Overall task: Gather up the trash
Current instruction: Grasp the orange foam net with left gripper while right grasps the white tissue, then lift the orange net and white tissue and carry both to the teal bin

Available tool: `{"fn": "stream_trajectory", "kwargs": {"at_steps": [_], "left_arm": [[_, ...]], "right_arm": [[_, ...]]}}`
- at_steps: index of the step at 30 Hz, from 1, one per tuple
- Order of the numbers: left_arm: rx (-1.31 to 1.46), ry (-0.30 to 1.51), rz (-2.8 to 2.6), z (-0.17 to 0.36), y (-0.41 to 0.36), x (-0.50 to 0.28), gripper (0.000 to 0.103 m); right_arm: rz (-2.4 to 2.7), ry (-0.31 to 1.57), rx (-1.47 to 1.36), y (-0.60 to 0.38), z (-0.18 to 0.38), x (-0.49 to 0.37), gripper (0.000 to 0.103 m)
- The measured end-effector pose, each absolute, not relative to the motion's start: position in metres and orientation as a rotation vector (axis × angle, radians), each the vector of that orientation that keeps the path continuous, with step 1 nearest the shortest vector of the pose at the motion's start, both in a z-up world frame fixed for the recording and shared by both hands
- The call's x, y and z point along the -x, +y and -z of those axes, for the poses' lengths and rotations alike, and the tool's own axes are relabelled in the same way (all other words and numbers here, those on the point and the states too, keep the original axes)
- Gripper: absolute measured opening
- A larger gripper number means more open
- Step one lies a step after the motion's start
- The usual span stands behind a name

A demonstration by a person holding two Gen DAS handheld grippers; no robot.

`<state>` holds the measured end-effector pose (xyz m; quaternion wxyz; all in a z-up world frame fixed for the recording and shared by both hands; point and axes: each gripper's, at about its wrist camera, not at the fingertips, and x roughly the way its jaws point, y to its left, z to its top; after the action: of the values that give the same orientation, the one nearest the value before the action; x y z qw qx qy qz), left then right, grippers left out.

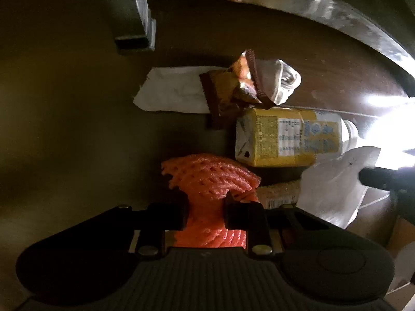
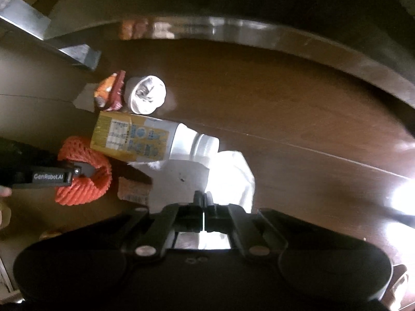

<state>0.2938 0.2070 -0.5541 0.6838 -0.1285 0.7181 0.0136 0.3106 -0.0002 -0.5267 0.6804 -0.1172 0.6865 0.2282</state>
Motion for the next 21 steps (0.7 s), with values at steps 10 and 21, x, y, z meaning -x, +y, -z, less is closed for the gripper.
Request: {"fn": "stream_trajectory", "kwargs": {"at_steps": [10,21], "left_arm": [[0.15,1.545,0.153,0.456,0.182,-0.301,0.024],[0.09,1.395,0.289,0.311,0.138,-0.279,0.024]], "right_arm": [[-0.516,1.438,0.226,-0.026,0.428,-0.288,0.0],[-0.536,1.29,0.121,-0.058,0.279,-0.259,0.0]]}}
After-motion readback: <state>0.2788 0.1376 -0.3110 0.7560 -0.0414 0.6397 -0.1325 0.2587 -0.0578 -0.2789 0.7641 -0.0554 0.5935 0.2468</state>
